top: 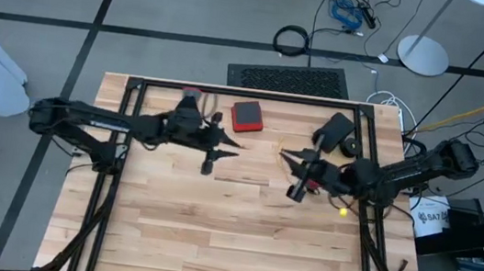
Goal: Coil cords
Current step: Coil the yellow wire onto the spool
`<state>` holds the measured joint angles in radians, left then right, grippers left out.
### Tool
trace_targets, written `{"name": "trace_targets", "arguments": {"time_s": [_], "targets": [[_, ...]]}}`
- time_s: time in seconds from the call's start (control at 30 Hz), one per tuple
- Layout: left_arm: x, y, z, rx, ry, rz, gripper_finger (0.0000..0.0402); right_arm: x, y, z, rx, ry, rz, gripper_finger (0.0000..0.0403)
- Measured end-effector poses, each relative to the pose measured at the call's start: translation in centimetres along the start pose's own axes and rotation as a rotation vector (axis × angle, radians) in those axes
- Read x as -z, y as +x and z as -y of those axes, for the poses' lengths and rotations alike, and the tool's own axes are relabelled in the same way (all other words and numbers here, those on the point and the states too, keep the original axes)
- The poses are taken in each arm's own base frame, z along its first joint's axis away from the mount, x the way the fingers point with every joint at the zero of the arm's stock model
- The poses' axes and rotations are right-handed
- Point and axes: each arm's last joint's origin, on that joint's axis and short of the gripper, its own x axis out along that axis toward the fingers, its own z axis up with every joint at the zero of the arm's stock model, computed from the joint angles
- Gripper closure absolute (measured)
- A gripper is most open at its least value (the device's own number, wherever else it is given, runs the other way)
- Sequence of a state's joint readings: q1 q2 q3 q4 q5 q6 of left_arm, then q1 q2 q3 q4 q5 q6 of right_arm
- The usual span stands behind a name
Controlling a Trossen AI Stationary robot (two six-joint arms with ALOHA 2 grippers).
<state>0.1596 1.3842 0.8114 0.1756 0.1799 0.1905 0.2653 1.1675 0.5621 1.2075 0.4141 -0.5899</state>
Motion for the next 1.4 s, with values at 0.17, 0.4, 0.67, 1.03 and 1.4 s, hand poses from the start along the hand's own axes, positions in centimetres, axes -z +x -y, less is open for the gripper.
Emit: {"name": "trace_targets", "arguments": {"time_s": [0.17,0.4,0.67,1.03,1.4], "targets": [[2.7,1.3,0.3,0.034,-0.064,-0.198,0.0275,-4.1,0.6,1.4,0.036,-0.037,0.089,0.038],[5.4,1.6,1.9,0.074,-0.115,-0.276,0.0275,-8.6,3.1,2.8,-0.047,-0.129,-0.15,0.038],[9.1,1.0,3.8,0.088,-0.195,-0.255,0.0275,-10.6,5.1,3.6,-0.174,-0.119,-0.654,0.038],[9.8,0.5,5.2,0.112,-0.213,-0.069,0.0275,-7.4,2.3,3.2,-0.197,-0.117,-1.216,0.038],[3.5,-2.1,5.0,0.21,-0.116,0.493,0.0275,-4.9,-0.7,3.2,-0.073,-0.119,-1.522,0.038]]}}
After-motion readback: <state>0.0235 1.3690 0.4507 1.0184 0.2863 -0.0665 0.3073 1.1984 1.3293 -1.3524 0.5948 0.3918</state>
